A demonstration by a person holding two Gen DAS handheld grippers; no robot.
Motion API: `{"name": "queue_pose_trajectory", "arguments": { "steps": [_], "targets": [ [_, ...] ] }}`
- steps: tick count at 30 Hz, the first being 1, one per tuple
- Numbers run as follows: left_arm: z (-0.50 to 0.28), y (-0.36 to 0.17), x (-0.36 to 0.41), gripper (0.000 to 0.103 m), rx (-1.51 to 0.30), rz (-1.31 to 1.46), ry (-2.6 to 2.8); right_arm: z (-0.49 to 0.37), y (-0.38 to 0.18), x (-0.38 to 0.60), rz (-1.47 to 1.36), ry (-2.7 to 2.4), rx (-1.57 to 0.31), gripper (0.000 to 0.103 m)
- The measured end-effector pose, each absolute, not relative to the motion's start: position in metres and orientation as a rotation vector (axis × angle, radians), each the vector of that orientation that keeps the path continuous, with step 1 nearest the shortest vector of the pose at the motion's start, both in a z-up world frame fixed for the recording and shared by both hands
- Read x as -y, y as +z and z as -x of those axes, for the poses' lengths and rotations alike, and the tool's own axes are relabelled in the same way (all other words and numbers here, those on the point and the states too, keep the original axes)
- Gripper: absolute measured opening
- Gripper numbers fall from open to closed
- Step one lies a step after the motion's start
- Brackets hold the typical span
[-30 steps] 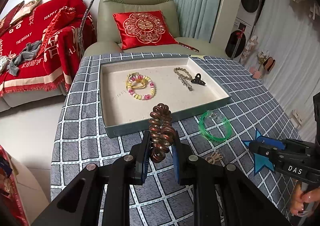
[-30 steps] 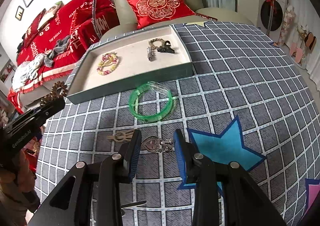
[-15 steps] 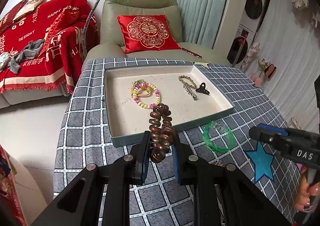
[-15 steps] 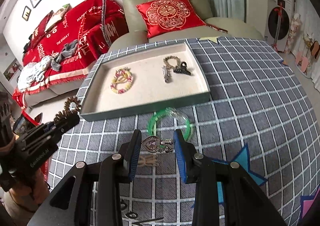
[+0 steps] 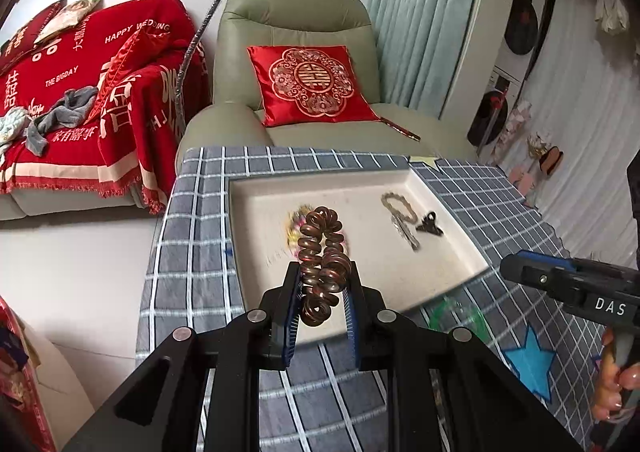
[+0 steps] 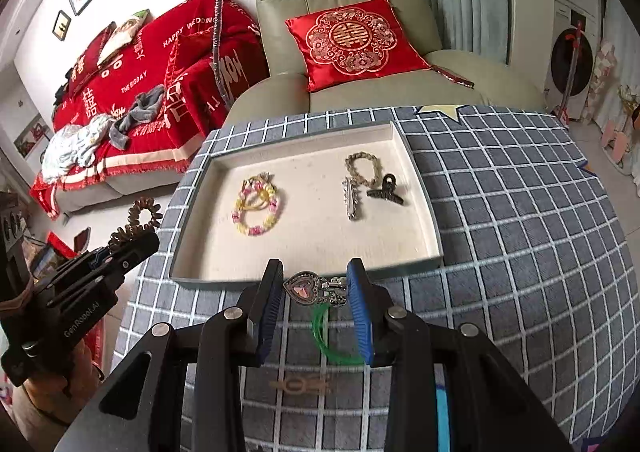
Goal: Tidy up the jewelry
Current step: 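Carry the coiled hair tie with the left tool while the right tool carries the heart pendant into the tray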
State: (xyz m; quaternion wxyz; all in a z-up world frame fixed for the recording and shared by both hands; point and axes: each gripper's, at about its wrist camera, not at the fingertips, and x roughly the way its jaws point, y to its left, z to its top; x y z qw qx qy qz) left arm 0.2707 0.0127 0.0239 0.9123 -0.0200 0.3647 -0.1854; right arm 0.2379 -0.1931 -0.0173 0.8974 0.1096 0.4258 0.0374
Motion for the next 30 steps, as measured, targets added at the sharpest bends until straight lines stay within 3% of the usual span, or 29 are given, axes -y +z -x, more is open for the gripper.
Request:
{"name": "queue_pose_trajectory", "arguments": {
  "steps": [12, 30],
  "targets": [
    [-0.33, 0.02, 0.009, 0.035, -0.781, -0.02, -0.349, -0.314, -0.025, 0.198, -0.267, 0.102, -0.902, 0.036],
    [-0.377, -0.044, 0.034, 0.035, -0.922, -0.071, -0.278, -0.377, -0.096, 0.204, -0.273, 0.065, -0.97, 0.036]
  ]
}}
